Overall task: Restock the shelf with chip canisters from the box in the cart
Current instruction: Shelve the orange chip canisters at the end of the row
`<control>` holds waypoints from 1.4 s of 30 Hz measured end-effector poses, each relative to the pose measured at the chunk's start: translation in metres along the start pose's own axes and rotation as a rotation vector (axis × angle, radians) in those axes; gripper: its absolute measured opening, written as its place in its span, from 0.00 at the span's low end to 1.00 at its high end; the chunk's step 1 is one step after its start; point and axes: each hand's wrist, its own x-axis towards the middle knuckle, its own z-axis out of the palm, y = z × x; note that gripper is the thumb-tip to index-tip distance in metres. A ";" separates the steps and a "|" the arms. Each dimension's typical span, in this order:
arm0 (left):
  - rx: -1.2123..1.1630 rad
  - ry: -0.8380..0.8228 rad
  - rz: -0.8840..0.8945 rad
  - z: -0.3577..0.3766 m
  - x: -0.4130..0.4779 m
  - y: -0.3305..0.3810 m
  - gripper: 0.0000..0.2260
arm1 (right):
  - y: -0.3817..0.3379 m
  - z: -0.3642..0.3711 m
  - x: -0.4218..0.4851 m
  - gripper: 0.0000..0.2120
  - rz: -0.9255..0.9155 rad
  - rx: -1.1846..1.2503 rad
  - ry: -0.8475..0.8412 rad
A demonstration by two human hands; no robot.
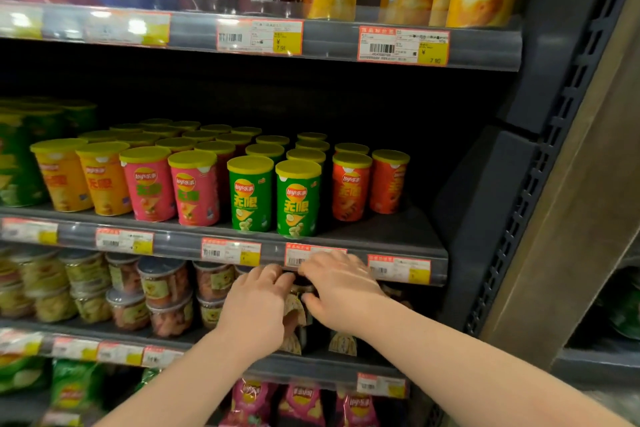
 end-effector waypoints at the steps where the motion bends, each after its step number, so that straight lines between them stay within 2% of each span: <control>1: -0.008 -0.024 -0.023 0.001 -0.004 -0.003 0.26 | -0.004 0.004 0.001 0.19 -0.004 0.008 -0.018; 4: -0.059 -0.131 -0.126 -0.005 -0.019 -0.009 0.28 | -0.016 0.014 0.007 0.18 -0.013 0.014 -0.060; 12: 0.020 -0.156 -0.180 -0.007 -0.069 -0.068 0.25 | -0.080 0.032 0.032 0.16 -0.067 -0.033 -0.068; 18: 0.012 -0.158 -0.228 -0.019 -0.130 -0.139 0.25 | -0.167 0.041 0.056 0.21 -0.138 -0.021 -0.074; 23: -0.002 -0.160 -0.264 -0.033 -0.185 -0.197 0.26 | -0.248 0.047 0.068 0.19 -0.160 -0.027 -0.071; 28: 0.015 -0.203 -0.350 -0.039 -0.246 -0.255 0.28 | -0.325 0.057 0.081 0.21 -0.221 -0.008 -0.108; 32: 0.012 -0.216 -0.414 -0.041 -0.303 -0.295 0.26 | -0.386 0.067 0.091 0.20 -0.289 0.001 -0.134; 34: 0.026 -0.282 -0.508 -0.042 -0.328 -0.314 0.28 | -0.415 0.074 0.096 0.20 -0.332 0.011 -0.164; 36: 0.040 -0.223 -0.578 -0.042 -0.350 -0.331 0.28 | -0.442 0.080 0.102 0.20 -0.382 0.011 -0.184; 42: 0.014 -0.232 -0.740 -0.038 -0.402 -0.377 0.26 | -0.523 0.092 0.133 0.15 -0.550 0.003 -0.240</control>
